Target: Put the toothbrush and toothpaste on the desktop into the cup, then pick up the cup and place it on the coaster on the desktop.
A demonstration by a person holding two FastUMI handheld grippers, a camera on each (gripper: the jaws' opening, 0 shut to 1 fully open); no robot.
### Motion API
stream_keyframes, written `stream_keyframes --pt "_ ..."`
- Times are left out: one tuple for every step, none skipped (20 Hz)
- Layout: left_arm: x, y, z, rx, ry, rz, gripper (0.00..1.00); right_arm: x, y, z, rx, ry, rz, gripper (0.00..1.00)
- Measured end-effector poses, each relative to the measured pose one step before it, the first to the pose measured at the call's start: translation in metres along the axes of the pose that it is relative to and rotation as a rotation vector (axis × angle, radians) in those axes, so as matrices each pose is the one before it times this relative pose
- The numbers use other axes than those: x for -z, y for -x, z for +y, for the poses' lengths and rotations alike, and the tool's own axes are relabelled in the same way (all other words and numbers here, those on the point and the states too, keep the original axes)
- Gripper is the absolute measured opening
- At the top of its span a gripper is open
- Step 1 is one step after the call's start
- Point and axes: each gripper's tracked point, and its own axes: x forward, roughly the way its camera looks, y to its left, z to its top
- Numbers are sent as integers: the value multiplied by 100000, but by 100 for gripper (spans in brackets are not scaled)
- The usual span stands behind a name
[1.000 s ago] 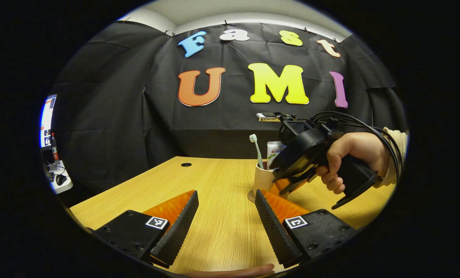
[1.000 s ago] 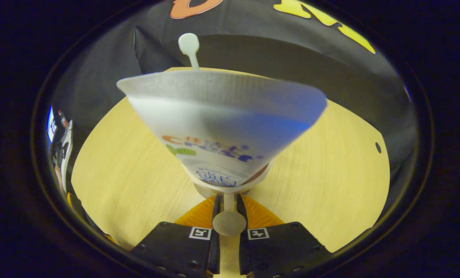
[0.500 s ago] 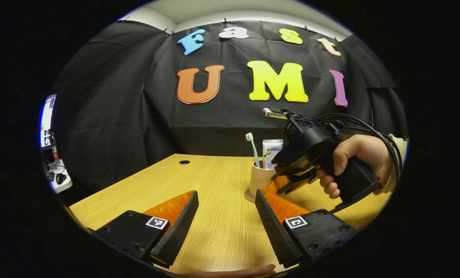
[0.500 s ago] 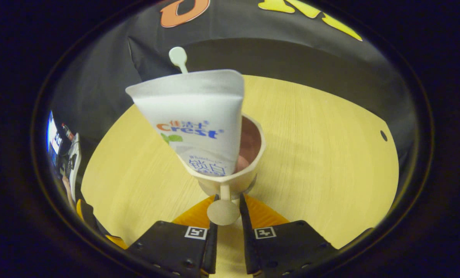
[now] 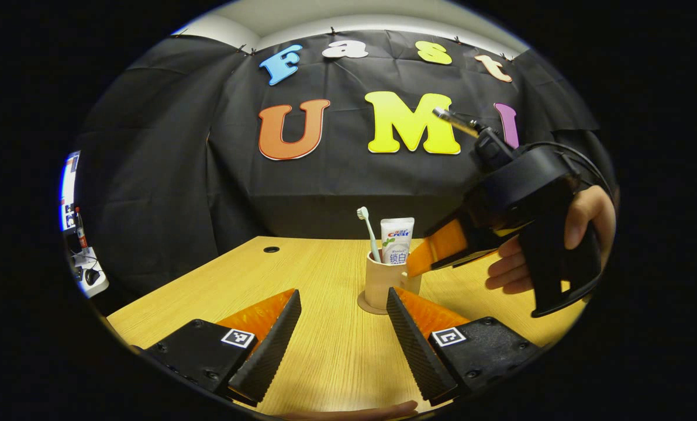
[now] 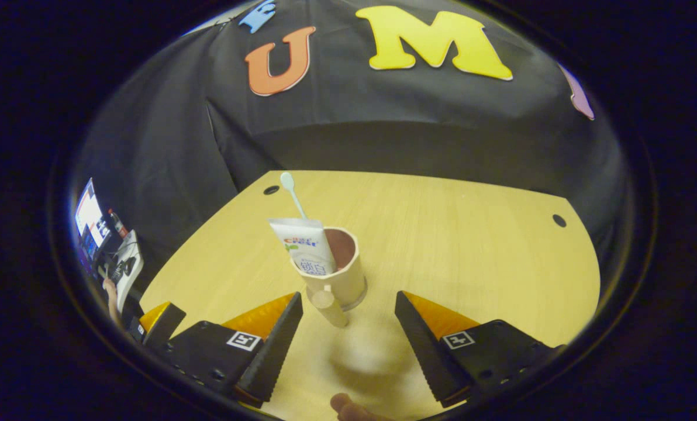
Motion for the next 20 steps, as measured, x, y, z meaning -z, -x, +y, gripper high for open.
stream_keyframes --pt "-258 73 -800 971 539 1039 94 -924 1745 -1629 3647 2217 -7221 97" --pt "-196 -62 -552 998 980 1119 94 -601 1383 -944 2141 695 -4638 96" --pt "-143 205 -398 648 719 444 94 -328 1265 -1070 2477 391 -3024 94" --pt "-148 146 -436 459 599 262 94 -293 1094 -1125 2355 -208 -3237 96" --pt "-267 86 -497 467 411 150 94 -217 1029 -829 1096 -706 -3442 96" --pt "-195 155 -485 445 173 -43 94 -54 939 -918 1404 -423 -3115 96" --pt "-180 278 -446 410 48 -303 94 393 905 -1039 1638 -506 -2647 94" --pt "-168 224 -490 330 0 -207 94 86 873 -1007 1026 -265 -2699 96" --pt "-282 169 -538 475 100 -528 94 266 977 -1030 1173 -734 -2763 96" --pt "-319 271 -614 752 -32 -573 94 -17 743 -847 731 -844 -3478 96" --pt "-262 184 -597 889 -290 -753 94 149 691 -1018 935 -976 -2083 96" --pt "-387 276 -407 568 -835 -854 94 19 758 -1409 1789 -793 -1923 96" --pt "-512 81 -111 -706 -559 -1304 94 -41 839 -1733 2723 -2123 -2407 96" --pt "-459 196 42 -884 -395 -1035 94 -95 452 -1743 3297 -2212 -2025 96" --pt "-162 252 -149 -182 -659 -699 94 355 1118 -2679 4921 -3211 -2166 93" --pt "-265 231 -422 164 -1133 -771 94 186 544 -1221 1259 -1285 -762 96" --pt "-283 68 -17 -202 -1272 -673 94 252 393 -1259 947 222 -1208 96" --pt "-347 -1 -156 438 -751 -239 94 233 24 -1136 733 1075 -1612 96" --pt "44 78 -182 455 139 163 94 593 3 -996 1330 2559 -702 96" --pt "-71 -97 29 41 -250 16 94 396 34 -1068 2351 2276 -312 96"
